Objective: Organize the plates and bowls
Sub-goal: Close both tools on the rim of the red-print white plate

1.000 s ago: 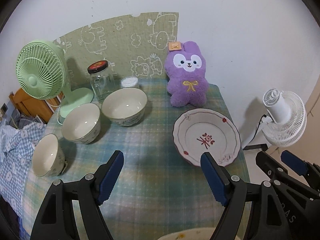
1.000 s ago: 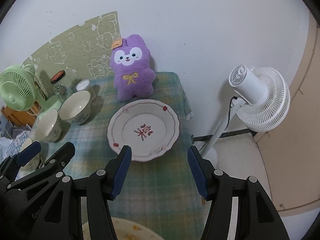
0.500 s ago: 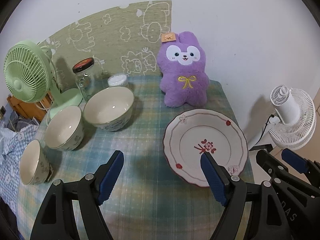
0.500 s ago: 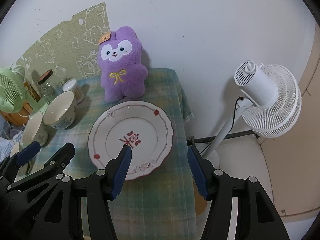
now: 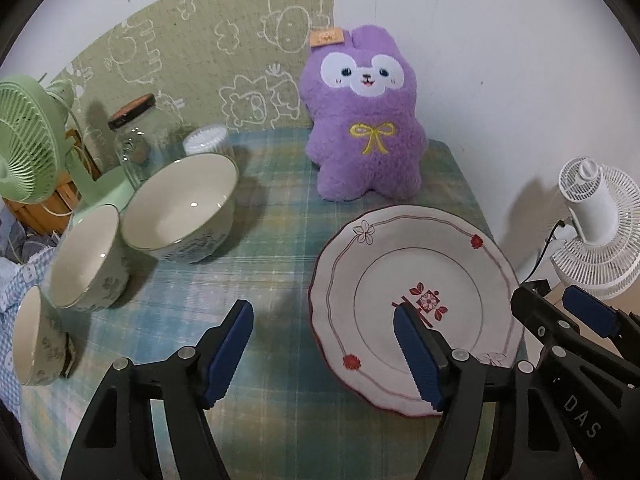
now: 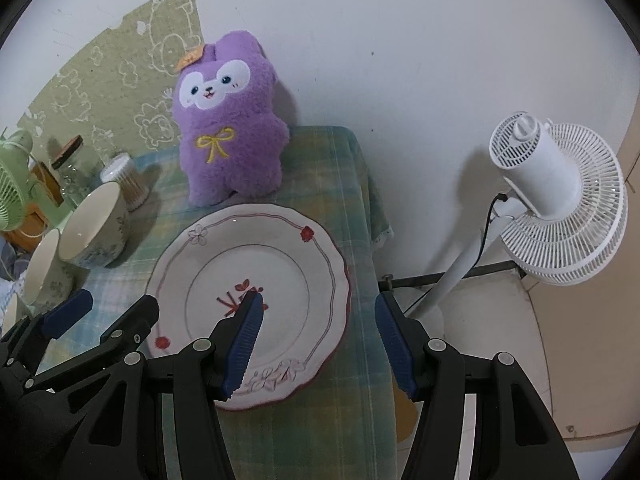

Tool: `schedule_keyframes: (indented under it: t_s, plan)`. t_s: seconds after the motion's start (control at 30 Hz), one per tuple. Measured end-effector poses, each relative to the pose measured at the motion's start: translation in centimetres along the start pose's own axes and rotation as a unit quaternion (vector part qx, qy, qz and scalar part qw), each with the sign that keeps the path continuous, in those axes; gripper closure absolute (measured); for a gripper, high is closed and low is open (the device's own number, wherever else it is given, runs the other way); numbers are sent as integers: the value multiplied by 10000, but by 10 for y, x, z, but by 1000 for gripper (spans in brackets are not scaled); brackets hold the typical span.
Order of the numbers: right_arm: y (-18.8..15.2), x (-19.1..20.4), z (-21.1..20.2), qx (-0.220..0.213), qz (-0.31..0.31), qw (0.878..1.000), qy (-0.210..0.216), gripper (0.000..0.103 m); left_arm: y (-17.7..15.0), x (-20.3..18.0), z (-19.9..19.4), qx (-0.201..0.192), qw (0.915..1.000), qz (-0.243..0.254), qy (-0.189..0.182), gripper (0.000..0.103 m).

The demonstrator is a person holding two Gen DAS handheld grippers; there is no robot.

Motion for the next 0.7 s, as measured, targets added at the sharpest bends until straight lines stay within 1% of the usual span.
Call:
schedule_keyframes:
  t_s: [0.1, 0.23, 0.4, 0.47, 0.53, 0.6, 0.7]
  plan:
    - [0, -1, 11, 32, 8, 10000, -9, 41, 0, -2, 10, 44, 10000, 51, 13, 31]
    - [-1, -1, 22, 78, -8, 10000, -19, 41, -1, -6, 22, 144, 9998, 130, 29, 37]
    - [-3, -2, 36, 149, 14, 9999, -15, 42, -5, -9, 36, 267, 9995, 176, 32, 42]
    - [-4, -1, 41, 179, 4, 9998, -3, 50, -7, -10, 40, 322, 9993, 184, -1, 43]
    - [-5, 0, 45, 228, -26, 9997, -1, 53, -9, -12, 44, 378, 9990, 219, -62, 50]
    - [-6, 0, 48, 219, -73, 9997, -13, 55, -11, -13, 46, 401, 9989, 253, -36, 51]
    - [-6, -1, 51, 202, -138, 9997, -46, 59, -11, -11, 50, 402, 9990, 206, -18, 56]
Point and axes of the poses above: each gripper's, at about its wrist camera, not at the fingertips, and z roughly the way its jaws point, x to its left, y to its top, the point moved 6 cm from there along z, roughly the way its jaws point, and after that the axes turned 7 degrees about -x, right-handed, at the moved point
